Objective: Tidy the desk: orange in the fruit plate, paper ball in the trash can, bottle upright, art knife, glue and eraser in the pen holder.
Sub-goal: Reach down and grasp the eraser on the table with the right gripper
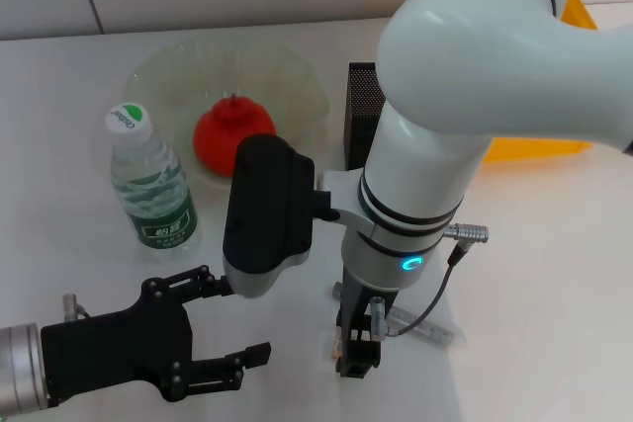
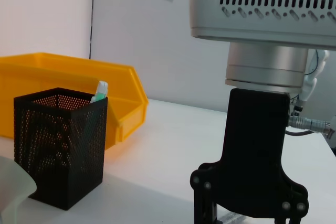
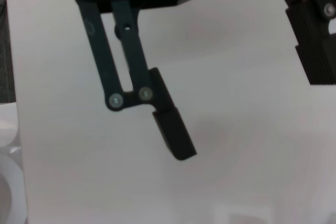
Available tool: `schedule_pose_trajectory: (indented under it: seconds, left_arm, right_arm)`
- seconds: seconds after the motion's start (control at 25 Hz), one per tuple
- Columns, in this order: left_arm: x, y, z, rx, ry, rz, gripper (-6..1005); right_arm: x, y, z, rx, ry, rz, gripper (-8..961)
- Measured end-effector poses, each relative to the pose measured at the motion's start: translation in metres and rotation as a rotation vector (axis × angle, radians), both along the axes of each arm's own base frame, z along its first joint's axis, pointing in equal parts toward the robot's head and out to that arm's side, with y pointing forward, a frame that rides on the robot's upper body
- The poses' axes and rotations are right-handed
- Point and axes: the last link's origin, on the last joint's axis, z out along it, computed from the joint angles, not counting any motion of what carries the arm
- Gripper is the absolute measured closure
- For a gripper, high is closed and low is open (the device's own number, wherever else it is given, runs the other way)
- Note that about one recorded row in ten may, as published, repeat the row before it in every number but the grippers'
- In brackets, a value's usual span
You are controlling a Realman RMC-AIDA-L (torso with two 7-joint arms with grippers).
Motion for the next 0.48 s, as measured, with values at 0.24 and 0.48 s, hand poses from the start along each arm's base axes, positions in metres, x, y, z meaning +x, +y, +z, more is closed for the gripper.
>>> schedule_pose_trajectory:
  seconds: [0.24,0.48]
  left_arm:
    - [0.0,0.0,0.0,0.0,0.0,0.0,184]
    - [0.0004,0.0005,0.0,0.0,0.0,-0.002,184]
  right_arm:
    - [0.0,-0.0004,-0.0002,-0.002,0.001,-0.001,490]
    - [0.0032,-0.0018,-0.0012,-0.007,-0.012,-0.003,519]
